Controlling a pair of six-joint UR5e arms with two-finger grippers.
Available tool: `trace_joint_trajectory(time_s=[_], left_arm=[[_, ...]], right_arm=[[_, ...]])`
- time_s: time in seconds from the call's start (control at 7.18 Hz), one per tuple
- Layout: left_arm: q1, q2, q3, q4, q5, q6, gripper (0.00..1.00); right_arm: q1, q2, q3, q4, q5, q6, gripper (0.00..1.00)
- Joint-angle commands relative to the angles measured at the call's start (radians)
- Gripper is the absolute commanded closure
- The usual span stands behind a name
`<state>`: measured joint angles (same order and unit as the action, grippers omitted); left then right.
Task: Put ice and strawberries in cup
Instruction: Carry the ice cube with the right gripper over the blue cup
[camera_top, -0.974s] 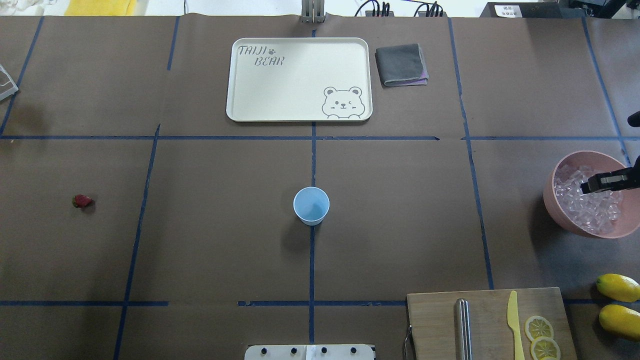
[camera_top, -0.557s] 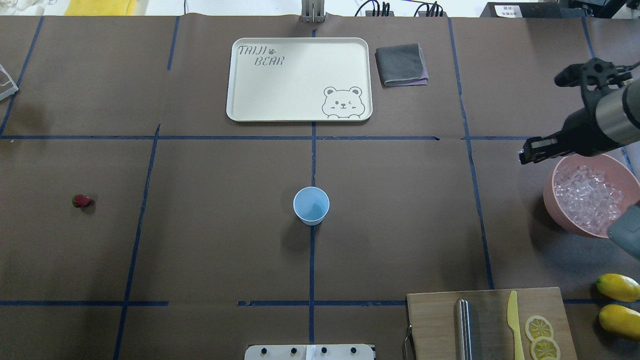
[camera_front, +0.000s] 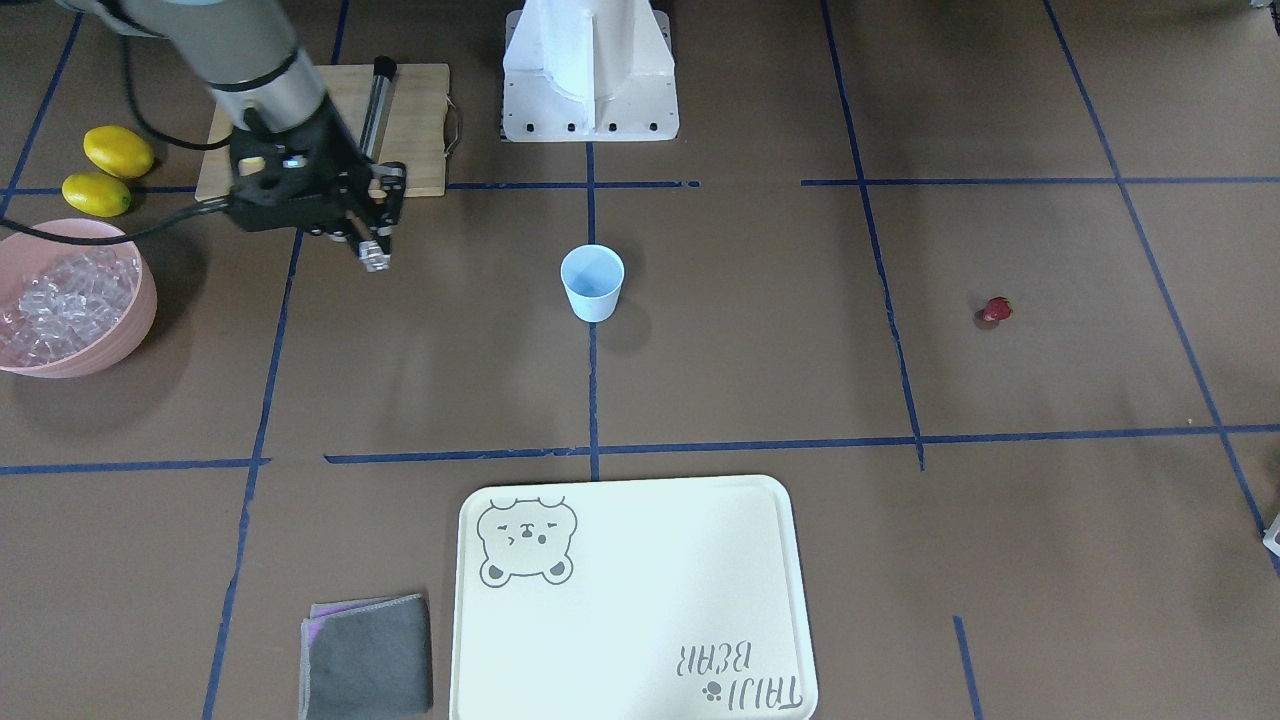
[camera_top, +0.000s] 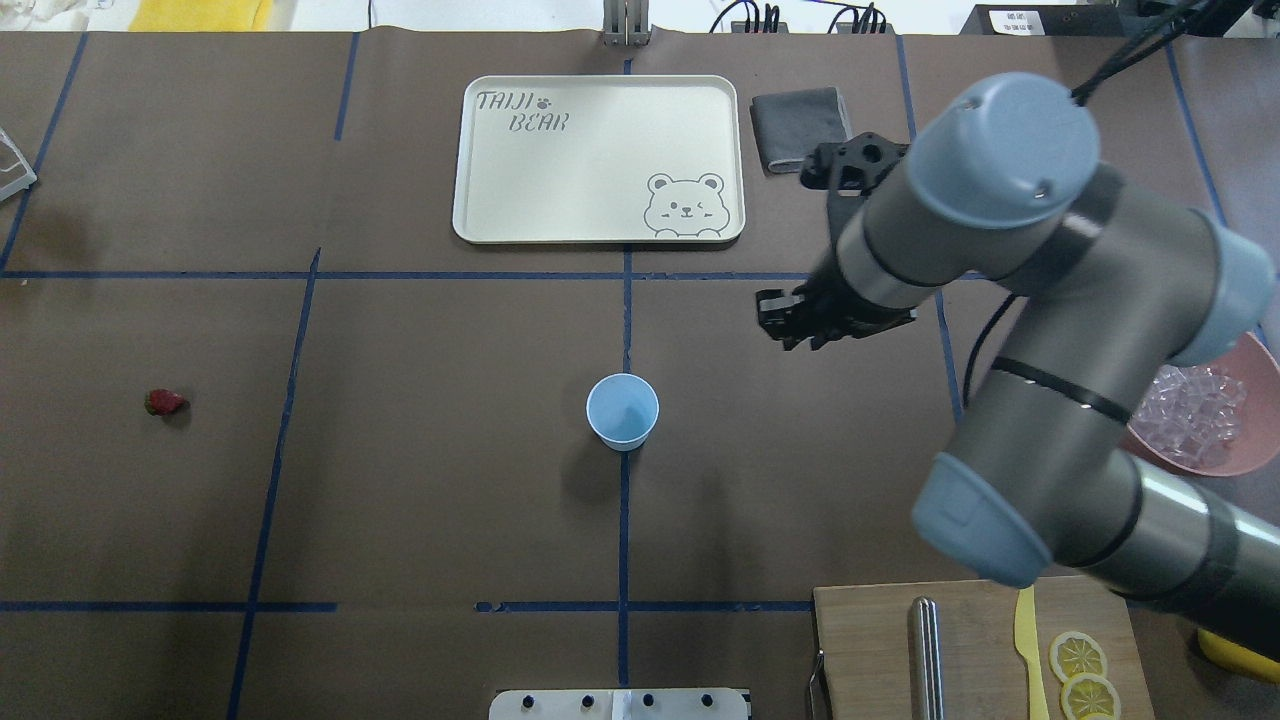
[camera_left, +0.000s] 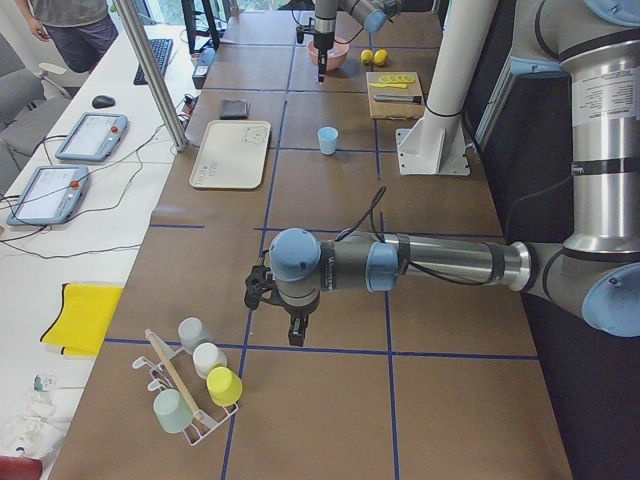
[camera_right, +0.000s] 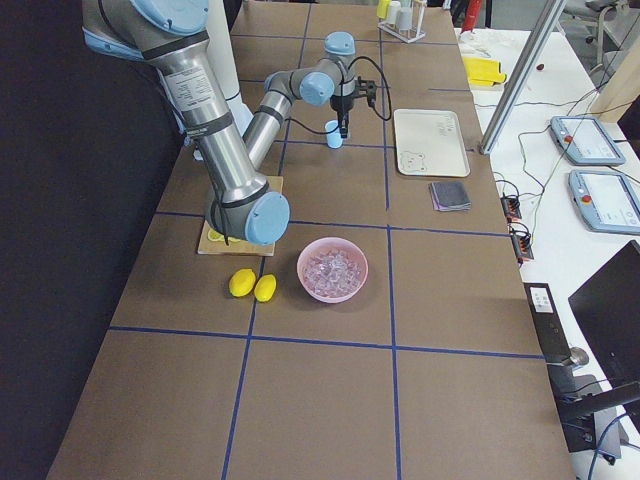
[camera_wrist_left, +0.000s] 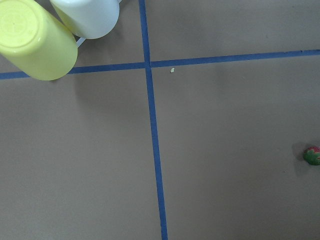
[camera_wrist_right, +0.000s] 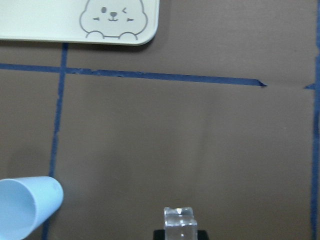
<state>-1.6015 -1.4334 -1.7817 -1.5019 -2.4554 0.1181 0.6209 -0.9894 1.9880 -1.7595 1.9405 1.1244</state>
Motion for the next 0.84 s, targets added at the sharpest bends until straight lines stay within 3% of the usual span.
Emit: trace_joint_trajectory(time_s=[0.0, 0.28, 0.56, 0.7], left_arm=[[0.002, -0.001, 0.005, 0.000, 0.001, 0.000, 0.00], [0.002, -0.001, 0.010, -0.001, 0.000, 0.002, 0.00], [0.000, 0.001, 0.011, 0.000, 0.001, 0.000, 0.00], [0.002, 0.001, 0.011, -0.001, 0.001, 0.002, 0.00]], right_arm=[[-0.128, 0.161, -0.136, -0.008, -0.128, 0.148, 1.00], [-0.202, 0.215, -0.217, -0.003, -0.195, 0.199, 1.00], [-0.231, 0.224, -0.239, -0.001, -0.216, 0.199, 0.97], [-0.230, 0.224, -0.241, -0.001, -0.218, 0.190, 0.73]])
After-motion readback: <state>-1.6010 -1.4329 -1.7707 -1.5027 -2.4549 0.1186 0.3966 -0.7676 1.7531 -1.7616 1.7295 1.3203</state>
